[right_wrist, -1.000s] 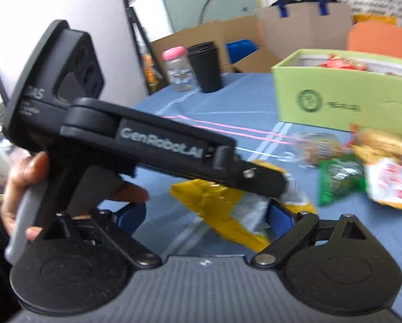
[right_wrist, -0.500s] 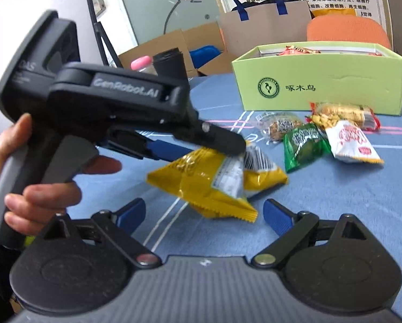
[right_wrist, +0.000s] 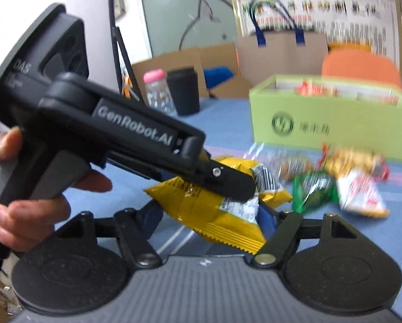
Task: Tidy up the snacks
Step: 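Lift the yellow packet with the left gripper and carry it over the box, then open the left gripper to drop the yellow packet into the box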
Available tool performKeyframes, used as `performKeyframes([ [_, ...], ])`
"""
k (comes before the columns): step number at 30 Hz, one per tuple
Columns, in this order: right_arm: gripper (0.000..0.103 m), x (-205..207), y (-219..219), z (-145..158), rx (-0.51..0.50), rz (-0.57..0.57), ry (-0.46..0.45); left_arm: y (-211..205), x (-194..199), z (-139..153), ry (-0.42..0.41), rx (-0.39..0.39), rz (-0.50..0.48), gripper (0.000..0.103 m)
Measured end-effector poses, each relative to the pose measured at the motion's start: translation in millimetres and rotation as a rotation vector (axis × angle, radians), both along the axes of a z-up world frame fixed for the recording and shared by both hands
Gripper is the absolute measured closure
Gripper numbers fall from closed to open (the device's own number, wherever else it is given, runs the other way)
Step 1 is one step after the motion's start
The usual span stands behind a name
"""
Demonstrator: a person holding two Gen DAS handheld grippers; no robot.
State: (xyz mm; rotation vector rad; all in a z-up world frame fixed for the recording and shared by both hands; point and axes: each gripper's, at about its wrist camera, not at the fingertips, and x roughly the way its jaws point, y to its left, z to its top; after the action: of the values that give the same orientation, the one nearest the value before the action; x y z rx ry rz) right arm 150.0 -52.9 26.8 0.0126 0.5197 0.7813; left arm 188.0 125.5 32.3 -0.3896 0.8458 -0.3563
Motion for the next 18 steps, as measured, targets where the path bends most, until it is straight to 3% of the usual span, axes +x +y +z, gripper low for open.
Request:
performKeyframes([
  [4, 0.025, 14, -13, 19, 0.014, -0.028, -0.049, -9, 13, 22, -0.048, -0.026, -0.003, 0.074],
  [8, 0.024, 53, -29, 41, -0.039, -0.074, -0.117, -32, 58, 45, -0.072, -0.045, -0.017, 0.074],
  [14, 0.023, 162, -51, 75, -0.064, -0.103, -0.154, -68, 151, 81, -0.163, -0.042, 0.013, 0.074],
  [18, 0.023, 228, -48, 67, -0.076, -0.097, -0.108, -78, 209, 76, -0.160, 0.017, 0.047, 0.074],
])
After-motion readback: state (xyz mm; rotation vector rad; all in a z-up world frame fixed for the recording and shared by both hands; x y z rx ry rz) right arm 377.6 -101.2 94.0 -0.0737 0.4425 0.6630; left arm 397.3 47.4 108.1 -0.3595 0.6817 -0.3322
